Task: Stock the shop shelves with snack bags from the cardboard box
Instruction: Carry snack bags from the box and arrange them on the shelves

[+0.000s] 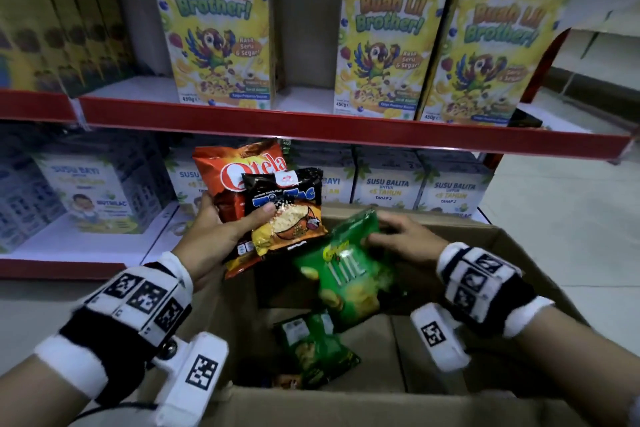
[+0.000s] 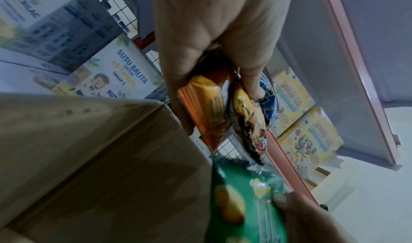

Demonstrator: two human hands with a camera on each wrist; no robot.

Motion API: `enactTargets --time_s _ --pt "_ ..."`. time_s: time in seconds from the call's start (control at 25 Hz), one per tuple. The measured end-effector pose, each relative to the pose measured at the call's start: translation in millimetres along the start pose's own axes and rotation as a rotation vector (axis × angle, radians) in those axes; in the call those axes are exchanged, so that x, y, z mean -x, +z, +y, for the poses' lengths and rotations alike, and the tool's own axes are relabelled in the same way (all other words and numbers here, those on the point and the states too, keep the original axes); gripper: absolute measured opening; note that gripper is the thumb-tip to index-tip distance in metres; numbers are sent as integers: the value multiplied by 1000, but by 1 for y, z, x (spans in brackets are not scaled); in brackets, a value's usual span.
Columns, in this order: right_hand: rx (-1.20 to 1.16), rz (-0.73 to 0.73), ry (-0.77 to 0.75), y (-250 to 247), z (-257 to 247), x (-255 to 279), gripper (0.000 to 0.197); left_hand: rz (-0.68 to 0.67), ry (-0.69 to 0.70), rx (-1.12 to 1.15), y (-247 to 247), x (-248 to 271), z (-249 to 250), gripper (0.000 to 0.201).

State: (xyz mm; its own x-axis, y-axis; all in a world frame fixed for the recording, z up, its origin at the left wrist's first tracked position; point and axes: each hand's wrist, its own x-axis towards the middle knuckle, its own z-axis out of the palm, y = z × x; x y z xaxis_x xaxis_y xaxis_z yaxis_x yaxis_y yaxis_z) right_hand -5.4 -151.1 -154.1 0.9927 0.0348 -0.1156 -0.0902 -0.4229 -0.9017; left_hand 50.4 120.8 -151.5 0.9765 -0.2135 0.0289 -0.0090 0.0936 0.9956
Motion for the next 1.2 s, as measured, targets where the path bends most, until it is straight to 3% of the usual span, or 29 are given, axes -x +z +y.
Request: enactTargets --time_s 0.12,0.36,0.52,0.6,0.68,0.76,0.88,1.04,1.2 --pt "-170 210 -62 -23 -25 13 4 96 92 50 11 0 14 95" --pt "-334 442 -91 -61 -83 30 21 235 142 144 31 1 42 116" --pt "-396 560 -60 -69 -103 47 45 224 127 206 50 3 49 108" --pt "-501 515 -35 -65 -110 61 54 233 117 226 57 9 47 102" --pt "-642 357 -31 -52 -114 75 68 227 84 241 62 19 40 99" --pt "-761 227 -47 -31 -109 81 76 197 91 214 66 32 30 81" --pt "-819 236 -15 -3 -84 71 81 42 108 205 74 39 21 57" --pt "-826 283 -3 3 -59 60 78 -90 130 123 75 38 18 53" --pt "-781 263 -43 -3 -41 52 76 -66 108 22 67 31 12 72"
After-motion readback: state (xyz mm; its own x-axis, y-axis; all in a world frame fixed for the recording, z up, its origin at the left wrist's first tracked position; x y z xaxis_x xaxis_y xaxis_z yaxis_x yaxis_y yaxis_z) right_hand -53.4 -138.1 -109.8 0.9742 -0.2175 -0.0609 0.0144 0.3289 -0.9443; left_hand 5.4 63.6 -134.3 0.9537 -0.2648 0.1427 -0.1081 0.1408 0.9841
